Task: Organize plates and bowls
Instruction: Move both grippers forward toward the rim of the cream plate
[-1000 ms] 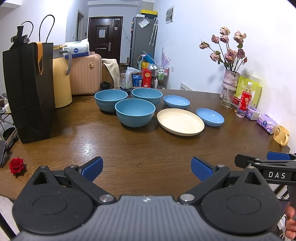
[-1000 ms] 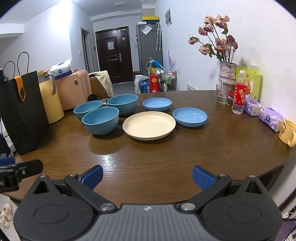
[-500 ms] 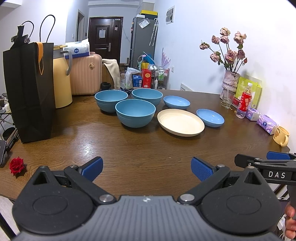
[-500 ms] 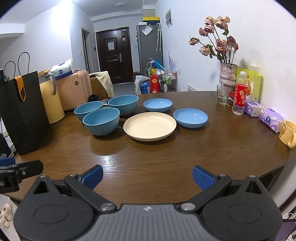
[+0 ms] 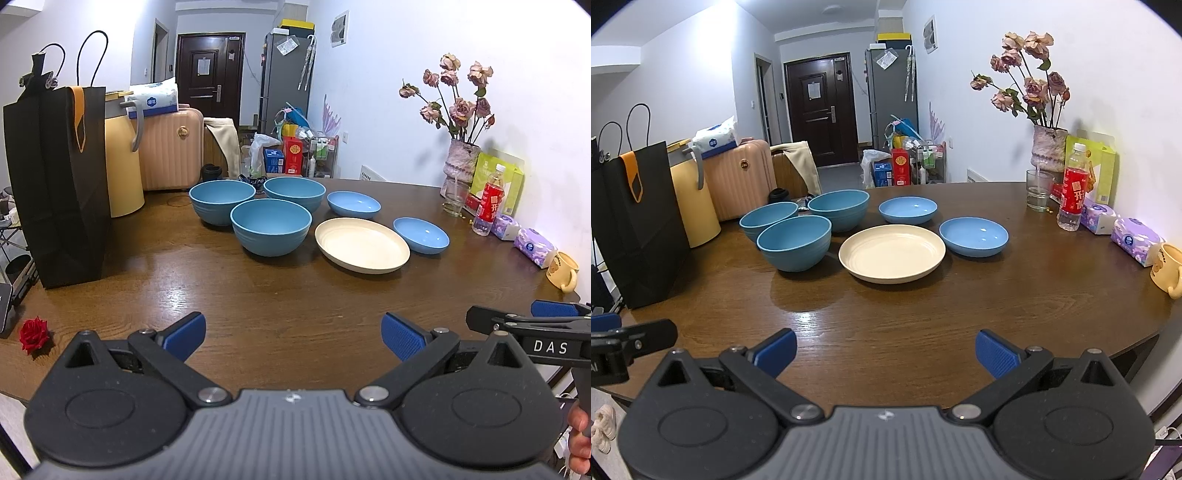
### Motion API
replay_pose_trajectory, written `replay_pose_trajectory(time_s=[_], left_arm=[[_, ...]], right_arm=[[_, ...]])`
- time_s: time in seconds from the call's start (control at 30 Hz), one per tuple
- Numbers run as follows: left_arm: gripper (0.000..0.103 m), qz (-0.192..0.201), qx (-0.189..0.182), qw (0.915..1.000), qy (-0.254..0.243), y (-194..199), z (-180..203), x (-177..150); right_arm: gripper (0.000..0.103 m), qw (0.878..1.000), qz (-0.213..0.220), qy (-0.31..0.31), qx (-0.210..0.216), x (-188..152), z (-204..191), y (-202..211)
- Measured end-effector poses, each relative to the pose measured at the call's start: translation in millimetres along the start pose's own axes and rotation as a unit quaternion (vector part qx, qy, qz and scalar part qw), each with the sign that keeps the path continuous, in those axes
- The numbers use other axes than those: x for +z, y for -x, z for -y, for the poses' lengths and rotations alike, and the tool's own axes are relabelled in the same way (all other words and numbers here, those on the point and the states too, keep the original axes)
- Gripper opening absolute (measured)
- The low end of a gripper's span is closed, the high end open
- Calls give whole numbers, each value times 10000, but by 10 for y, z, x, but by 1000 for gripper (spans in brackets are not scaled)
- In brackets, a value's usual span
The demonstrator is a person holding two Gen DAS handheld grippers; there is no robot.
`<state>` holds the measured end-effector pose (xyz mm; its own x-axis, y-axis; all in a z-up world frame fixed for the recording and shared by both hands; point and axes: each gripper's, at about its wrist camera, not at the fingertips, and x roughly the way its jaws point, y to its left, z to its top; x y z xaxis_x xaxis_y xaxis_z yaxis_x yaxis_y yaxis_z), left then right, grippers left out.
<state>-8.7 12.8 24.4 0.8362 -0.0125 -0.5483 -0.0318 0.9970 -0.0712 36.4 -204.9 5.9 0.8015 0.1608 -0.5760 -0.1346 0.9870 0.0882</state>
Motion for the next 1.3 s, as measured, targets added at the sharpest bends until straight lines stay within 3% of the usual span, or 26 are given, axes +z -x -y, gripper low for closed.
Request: replay_pose_trajectory(time_s=[0.23,1.3], left_arm=[[103,-32,13,10000,-34,-71,41,147],[103,-360,219,9989,192,-1083,727,734]], right_arm=[[103,10000,-70,-22,37,92,60,-117],[103,9975,-633,-298,10,587,857,-953]])
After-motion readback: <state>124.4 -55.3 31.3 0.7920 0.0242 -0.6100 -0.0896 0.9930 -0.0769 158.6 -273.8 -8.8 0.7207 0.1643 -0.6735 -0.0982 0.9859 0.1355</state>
